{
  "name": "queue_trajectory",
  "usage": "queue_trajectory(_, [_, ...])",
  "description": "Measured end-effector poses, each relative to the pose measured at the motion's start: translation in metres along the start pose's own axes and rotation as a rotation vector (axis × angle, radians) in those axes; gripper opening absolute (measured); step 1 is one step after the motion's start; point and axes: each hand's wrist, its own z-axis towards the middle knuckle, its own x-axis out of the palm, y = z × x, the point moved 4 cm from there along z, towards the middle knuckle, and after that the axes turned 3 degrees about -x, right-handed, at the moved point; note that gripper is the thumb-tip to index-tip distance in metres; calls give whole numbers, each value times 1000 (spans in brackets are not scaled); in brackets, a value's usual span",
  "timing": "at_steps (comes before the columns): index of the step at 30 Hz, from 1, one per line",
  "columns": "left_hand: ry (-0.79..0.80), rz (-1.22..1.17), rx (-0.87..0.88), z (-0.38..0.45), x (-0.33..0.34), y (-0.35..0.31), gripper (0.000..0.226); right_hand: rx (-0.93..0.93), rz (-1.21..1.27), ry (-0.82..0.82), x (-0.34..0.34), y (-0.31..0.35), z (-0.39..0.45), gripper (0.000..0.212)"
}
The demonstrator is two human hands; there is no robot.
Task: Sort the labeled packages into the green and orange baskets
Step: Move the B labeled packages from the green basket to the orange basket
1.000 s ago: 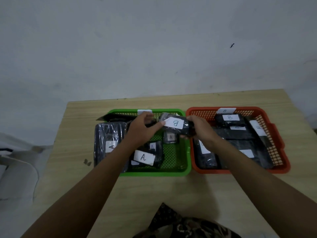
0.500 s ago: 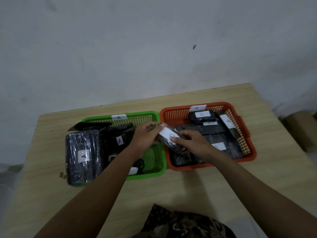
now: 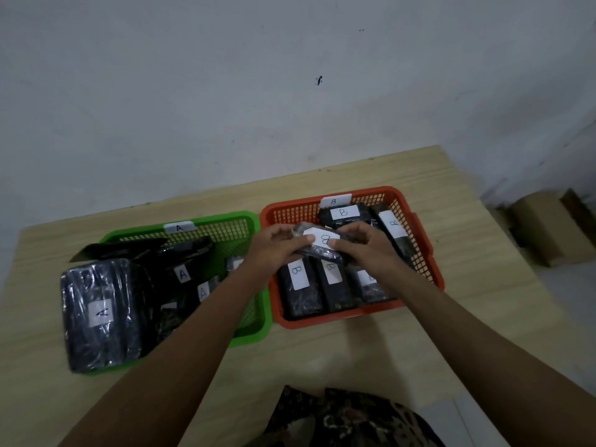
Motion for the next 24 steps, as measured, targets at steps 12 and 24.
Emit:
queue_trajectory(12, [132,378,115,23,87,7,34,-50,-203,173,-71,-19,-1,57])
queue_trajectory(24, [-6,1384,481,15,55,48,79,90,-472,79,-55,-60,-5,60])
